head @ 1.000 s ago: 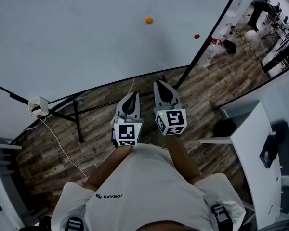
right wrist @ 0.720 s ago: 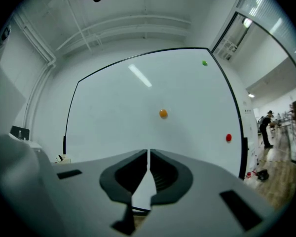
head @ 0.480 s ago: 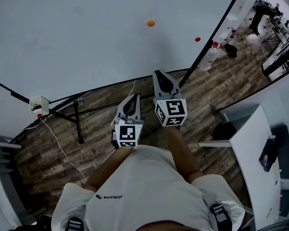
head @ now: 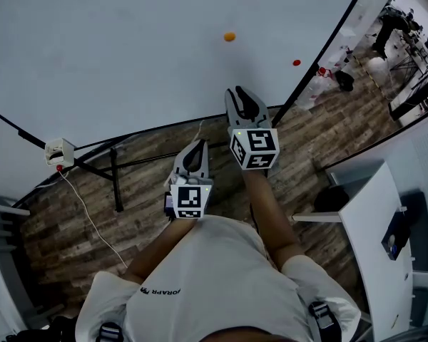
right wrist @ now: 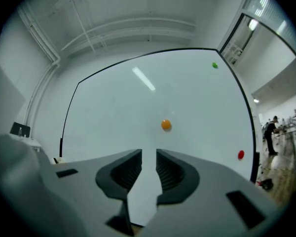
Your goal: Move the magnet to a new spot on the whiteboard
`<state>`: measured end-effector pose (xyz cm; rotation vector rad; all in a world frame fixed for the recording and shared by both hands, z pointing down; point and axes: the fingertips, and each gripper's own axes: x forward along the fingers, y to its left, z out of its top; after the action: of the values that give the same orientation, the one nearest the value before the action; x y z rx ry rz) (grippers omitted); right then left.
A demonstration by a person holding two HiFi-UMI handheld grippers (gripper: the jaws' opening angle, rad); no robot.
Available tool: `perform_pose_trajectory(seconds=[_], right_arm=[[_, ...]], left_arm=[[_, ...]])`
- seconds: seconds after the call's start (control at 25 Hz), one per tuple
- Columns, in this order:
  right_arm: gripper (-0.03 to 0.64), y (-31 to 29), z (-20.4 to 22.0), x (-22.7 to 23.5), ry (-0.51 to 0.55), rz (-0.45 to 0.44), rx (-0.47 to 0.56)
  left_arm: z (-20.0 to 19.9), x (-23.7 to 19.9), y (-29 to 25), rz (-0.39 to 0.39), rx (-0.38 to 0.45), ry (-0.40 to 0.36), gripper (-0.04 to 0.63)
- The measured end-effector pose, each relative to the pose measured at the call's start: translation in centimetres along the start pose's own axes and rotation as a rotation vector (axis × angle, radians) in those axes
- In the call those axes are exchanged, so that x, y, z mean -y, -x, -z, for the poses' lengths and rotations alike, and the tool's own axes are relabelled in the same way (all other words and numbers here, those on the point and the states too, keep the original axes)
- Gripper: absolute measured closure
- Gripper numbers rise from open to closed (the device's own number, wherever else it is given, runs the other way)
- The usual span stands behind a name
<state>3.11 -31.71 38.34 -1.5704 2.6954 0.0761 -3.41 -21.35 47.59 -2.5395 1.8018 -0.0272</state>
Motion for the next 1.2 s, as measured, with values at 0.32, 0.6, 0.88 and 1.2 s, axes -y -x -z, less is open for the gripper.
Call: perform_pose_trajectory(seconds=[0.32, 0.6, 0.88, 1.2], right_arm=[[0.514, -2.0, -1.8, 0.9, 0.015, 0.01, 0.012], [0.513, -4.1, -2.6, 2.0, 0.027, 0.038, 0.011], [0.514, -5.7, -3.4, 2.8, 0.044, 0.063, 0.03], [0.509, -7.4, -4.5, 3.8, 0.053, 0.084, 0.043]], left_arm=[[-0.4, 0.1, 0.2, -0.006, 0.007, -0.002, 0.592], [-0.3, -0.1, 0.3, -0.012, 0.003, -0.002, 0.592], [-0.4, -0.5, 0.4, -0.023, 0.008, -0.005, 0.592], [-0.6, -0.6, 0.4, -0.02, 0.011, -0.014, 0.592]])
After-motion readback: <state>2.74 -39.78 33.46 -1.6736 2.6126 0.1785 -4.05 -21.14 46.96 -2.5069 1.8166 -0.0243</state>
